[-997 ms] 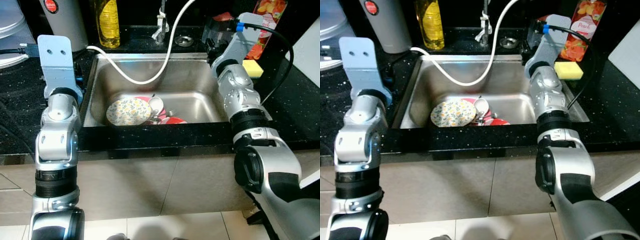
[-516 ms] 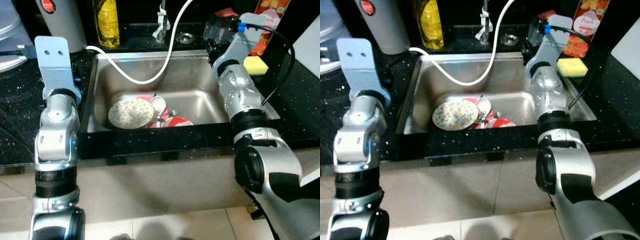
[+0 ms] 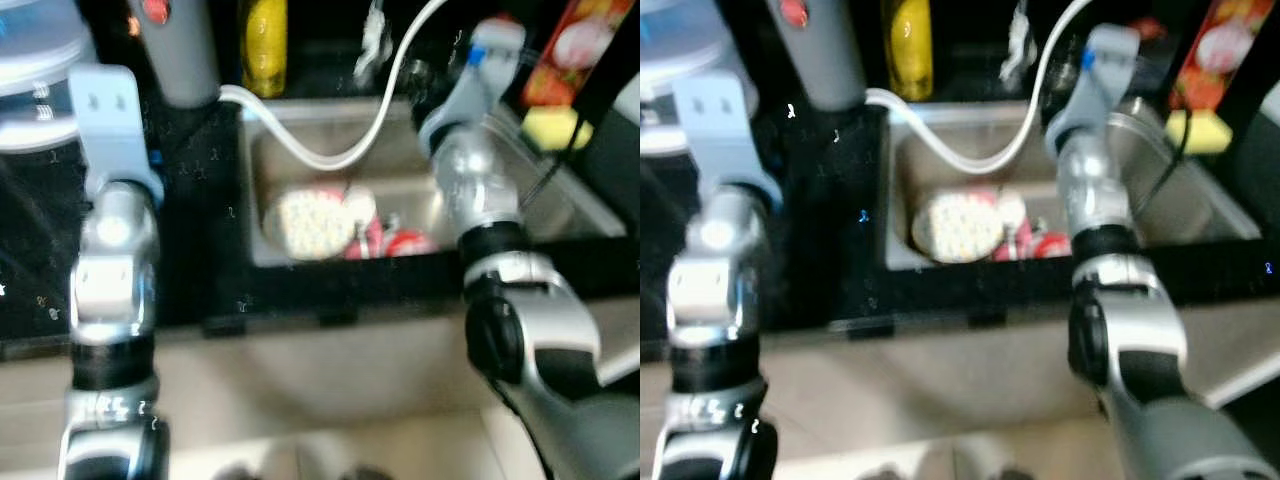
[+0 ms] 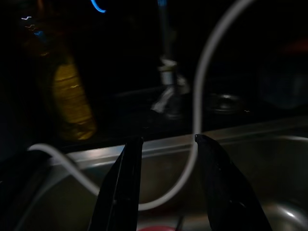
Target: Kitchen organization
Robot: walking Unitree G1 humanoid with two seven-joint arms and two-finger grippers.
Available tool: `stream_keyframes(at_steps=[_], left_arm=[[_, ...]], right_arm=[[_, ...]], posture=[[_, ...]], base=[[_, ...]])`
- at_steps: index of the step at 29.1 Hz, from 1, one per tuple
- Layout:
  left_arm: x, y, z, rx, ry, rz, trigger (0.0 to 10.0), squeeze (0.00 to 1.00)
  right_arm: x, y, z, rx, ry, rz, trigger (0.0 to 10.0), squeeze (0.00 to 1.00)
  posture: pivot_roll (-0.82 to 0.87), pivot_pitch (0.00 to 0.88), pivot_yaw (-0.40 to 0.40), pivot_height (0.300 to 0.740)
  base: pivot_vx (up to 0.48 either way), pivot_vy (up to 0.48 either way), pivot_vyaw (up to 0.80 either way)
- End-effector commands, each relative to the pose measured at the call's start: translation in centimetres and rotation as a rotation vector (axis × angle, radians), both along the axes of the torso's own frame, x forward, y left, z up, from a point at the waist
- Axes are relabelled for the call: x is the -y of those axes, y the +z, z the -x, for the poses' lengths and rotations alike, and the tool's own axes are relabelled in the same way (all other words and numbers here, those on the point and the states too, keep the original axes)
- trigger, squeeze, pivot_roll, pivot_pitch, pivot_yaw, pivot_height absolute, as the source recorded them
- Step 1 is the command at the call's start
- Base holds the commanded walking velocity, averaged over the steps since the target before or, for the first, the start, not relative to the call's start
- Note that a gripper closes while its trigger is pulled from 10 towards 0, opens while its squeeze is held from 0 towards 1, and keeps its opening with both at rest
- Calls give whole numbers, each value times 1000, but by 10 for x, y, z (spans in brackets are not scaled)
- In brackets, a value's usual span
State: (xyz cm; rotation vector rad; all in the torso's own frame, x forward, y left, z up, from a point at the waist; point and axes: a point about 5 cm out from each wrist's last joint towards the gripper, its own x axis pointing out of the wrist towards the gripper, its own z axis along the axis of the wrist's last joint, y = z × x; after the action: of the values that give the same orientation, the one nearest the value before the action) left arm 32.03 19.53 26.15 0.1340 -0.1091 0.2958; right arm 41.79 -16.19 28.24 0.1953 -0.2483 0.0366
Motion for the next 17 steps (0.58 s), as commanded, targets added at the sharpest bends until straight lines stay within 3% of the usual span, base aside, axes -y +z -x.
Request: stream_keyframes(at_steps=[1,17], left_arm=[[0,0,0,-4,1,-6,10000,0],[0,-1,-1,-14,-6,-17,10000,0]], right_arm=[[1,0,0,0,-3,-6,10000,0],[0,1,0,3,0,-5,10000,0]], posture=[[56,23,-9,740],[55,15,-9,740]], base=[[0,0,0],[0,0,0]])
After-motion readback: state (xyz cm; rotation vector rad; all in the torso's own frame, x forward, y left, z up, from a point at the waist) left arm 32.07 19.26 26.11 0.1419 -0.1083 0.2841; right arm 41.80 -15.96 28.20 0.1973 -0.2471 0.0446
